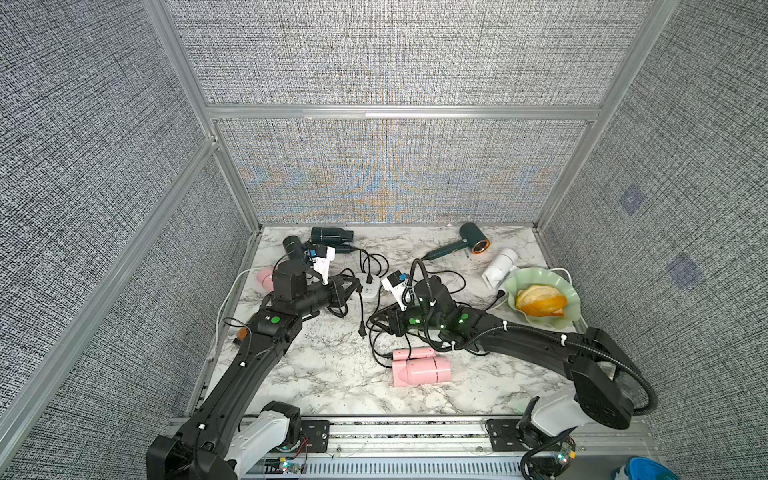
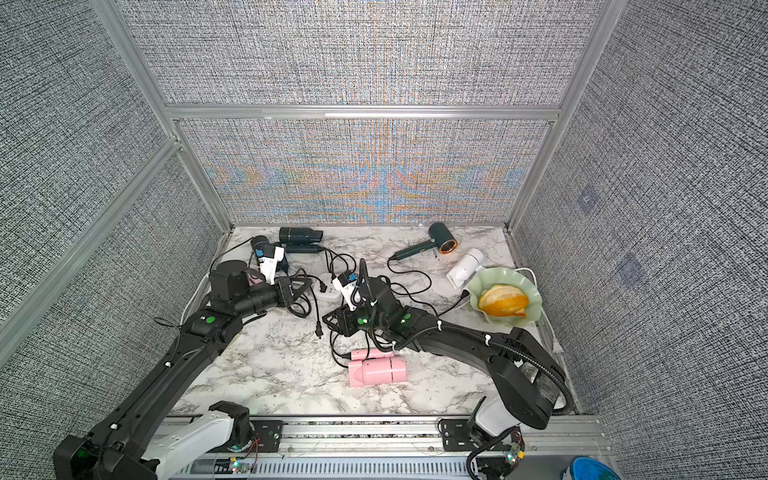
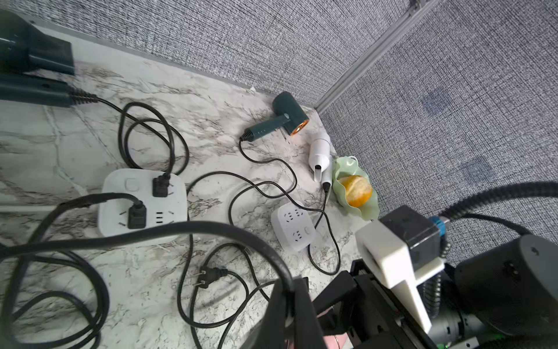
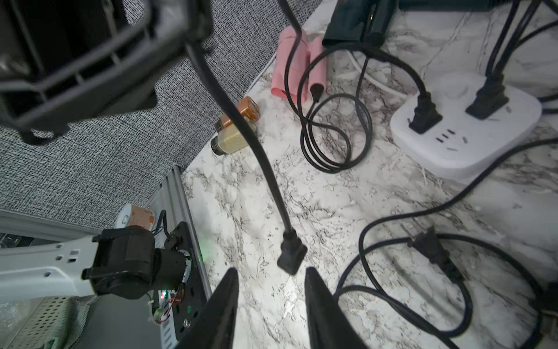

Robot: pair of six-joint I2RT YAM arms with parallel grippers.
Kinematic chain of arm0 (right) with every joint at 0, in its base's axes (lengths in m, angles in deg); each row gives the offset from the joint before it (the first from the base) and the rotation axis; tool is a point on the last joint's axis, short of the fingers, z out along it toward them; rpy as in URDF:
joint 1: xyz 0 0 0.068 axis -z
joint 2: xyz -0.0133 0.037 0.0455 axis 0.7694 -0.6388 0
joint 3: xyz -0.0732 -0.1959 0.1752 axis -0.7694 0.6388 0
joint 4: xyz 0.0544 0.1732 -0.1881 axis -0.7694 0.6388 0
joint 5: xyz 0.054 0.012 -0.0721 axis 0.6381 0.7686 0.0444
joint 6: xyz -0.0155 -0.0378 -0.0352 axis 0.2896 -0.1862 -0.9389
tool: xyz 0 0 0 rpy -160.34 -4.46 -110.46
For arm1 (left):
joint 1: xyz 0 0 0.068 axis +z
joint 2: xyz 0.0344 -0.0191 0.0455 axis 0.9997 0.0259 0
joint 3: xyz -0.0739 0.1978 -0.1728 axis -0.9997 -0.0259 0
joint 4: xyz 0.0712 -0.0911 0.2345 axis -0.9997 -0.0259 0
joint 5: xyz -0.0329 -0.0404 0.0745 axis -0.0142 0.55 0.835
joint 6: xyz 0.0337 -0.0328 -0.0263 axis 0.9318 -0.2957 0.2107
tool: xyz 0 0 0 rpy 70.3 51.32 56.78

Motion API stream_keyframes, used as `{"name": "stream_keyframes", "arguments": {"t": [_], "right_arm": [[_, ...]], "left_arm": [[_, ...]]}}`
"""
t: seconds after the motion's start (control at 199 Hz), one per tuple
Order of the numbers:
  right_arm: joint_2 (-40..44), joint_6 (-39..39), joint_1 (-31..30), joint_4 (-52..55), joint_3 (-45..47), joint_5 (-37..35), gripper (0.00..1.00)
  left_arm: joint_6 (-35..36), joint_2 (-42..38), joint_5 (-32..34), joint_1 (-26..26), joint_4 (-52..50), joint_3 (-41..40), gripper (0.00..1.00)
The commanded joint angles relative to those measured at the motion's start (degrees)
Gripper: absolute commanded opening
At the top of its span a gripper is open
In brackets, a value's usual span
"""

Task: Charge the blow dryers
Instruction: Pick up the plug from the center of the board.

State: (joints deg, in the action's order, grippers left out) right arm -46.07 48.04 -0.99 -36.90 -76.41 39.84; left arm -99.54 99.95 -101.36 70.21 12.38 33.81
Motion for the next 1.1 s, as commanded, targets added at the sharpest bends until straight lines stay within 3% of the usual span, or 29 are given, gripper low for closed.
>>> {"name": "stream_keyframes", "arguments": {"t": [0.0,0.256,0.477,0.813,1.099], "right_arm": [[-0.75,-1.3,0.0,-1.16,-1.27,-1.08,0.39],[-1.52,-1.56,0.99,-2.32,-2.44,-3.51,0.4],[-3.11,-2.56,1.45,-2.75,-5.18,0.8,0.38],[0.35,-2.52,1.2,0.12,-9.15,3.72,0.09],[4.42,-2.44,1.06,4.77,-15.9,6.33,0.06]], "left_arm": [[-0.18,1.05,-3.2,-0.93,3.96,0.13,0.04],[0.75,2.62,-5.46,-1.61,3.24,0.75,0.04],[1.03,3.1,-7.55,-1.63,2.66,1.76,0.04],[1.53,1.29,-6.49,-1.63,-3.57,9.17,0.04],[5.46,-0.48,-5.28,-1.59,-6.5,19.46,0.05]]}}
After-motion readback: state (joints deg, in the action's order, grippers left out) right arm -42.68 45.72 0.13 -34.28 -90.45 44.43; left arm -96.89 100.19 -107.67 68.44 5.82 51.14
